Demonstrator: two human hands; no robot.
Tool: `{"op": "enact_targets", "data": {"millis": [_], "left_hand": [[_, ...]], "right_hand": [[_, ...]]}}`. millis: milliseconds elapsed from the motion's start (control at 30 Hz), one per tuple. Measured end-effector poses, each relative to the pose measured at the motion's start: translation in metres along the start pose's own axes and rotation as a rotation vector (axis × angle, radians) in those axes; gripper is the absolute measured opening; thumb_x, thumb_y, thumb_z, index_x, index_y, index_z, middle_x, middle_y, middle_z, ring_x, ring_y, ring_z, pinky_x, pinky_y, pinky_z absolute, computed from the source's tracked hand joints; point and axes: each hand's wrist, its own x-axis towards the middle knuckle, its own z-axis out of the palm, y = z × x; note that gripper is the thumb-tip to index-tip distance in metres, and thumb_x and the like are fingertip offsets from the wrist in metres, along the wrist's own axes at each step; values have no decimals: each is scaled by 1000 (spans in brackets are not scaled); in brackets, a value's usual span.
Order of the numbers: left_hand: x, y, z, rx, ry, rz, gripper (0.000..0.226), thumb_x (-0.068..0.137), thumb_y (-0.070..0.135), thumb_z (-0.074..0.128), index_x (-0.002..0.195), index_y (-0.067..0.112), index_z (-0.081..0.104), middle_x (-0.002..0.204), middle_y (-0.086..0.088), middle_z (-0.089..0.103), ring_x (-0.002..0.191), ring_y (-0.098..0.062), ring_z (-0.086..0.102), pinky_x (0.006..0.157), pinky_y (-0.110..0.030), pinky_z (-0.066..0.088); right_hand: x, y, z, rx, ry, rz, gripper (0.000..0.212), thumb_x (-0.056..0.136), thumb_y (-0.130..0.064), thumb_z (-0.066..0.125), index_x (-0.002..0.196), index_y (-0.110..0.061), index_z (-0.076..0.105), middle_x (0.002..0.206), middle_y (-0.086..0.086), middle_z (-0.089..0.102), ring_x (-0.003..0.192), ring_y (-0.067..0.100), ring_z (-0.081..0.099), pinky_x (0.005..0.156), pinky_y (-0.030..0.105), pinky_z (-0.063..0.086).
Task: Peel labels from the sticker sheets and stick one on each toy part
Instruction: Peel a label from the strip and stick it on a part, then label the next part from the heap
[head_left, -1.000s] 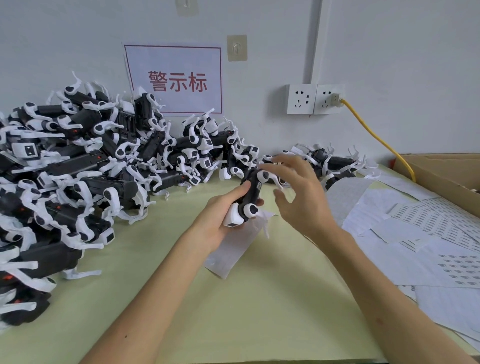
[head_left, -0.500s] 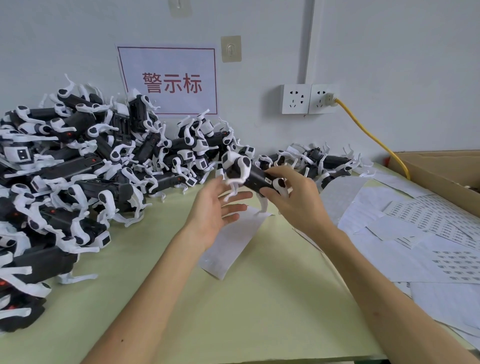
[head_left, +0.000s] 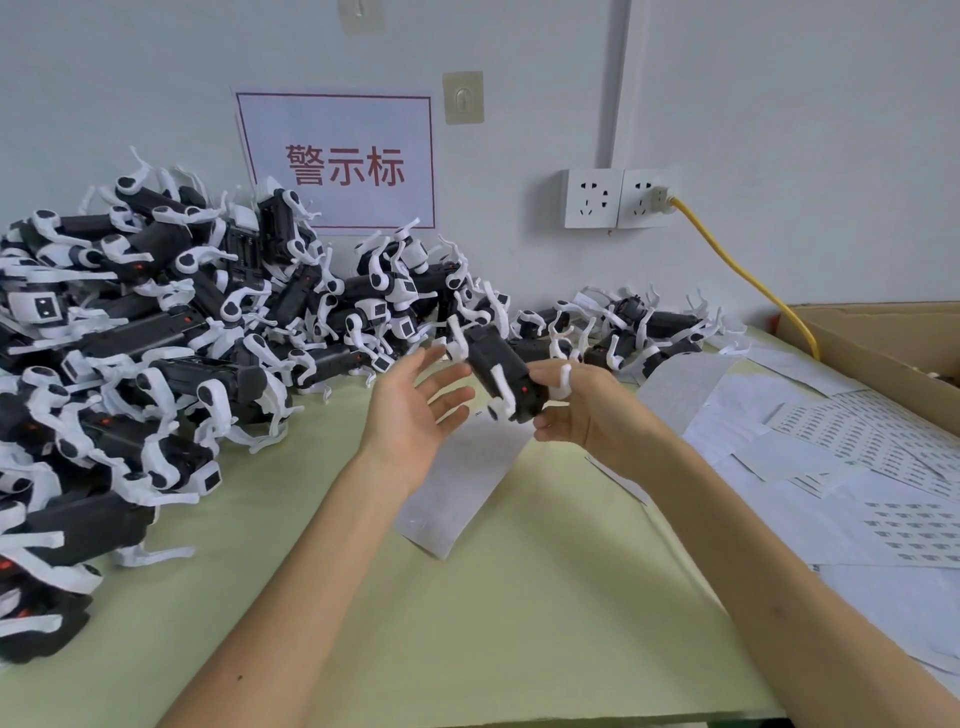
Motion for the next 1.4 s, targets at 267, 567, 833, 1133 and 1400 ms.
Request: {"op": "enact_targets", "data": {"millis": [267, 567, 833, 1133, 1400], "left_hand": [[7, -8, -3, 112, 171, -2, 22, 103, 23, 46, 96, 16, 66, 76, -1, 70, 56, -14, 59, 59, -27, 43], [2, -11, 1, 267, 162, 23, 23, 102, 23, 48, 93, 17, 68, 72, 3, 73, 53, -13, 61, 60, -28, 43], [-1, -8, 2, 287, 215, 22, 24, 102, 21, 46, 91, 17, 67, 74, 2, 71, 58, -17, 60, 57, -26, 43], [5, -1, -7, -5, 464, -35, 20, 100, 15, 49, 86, 17, 64, 75, 0, 64, 58, -18, 53, 54, -26, 38], [4, 3, -9, -78, 501, -53, 22, 98, 13, 48, 82, 18, 62, 73, 2, 62, 57, -17, 50, 57, -27, 37]], "right_hand": [[-13, -44, -54, 710, 491, -363, 21, 106, -22, 46, 121, -9, 54, 100, 11, 70, 77, 28, 76, 75, 36, 63], [1, -17, -52, 138, 716, -211, 33, 99, -10, 48, 129, -16, 60, 110, 2, 64, 76, 18, 72, 64, 27, 55], [1, 12, 14, -685, 328, -397, 41, 91, -5, 63, 127, -24, 62, 125, -7, 62, 86, 10, 65, 68, 13, 49], [47, -7, 69, -1159, 45, -444, 78, 85, -34, 78, 150, -24, 37, 149, 2, 40, 121, 22, 56, 96, 38, 47], [154, -37, 152, -1816, 0, -628, 99, 76, -23, 83, 155, -26, 24, 164, 15, 12, 112, 36, 57, 73, 41, 52]]}}
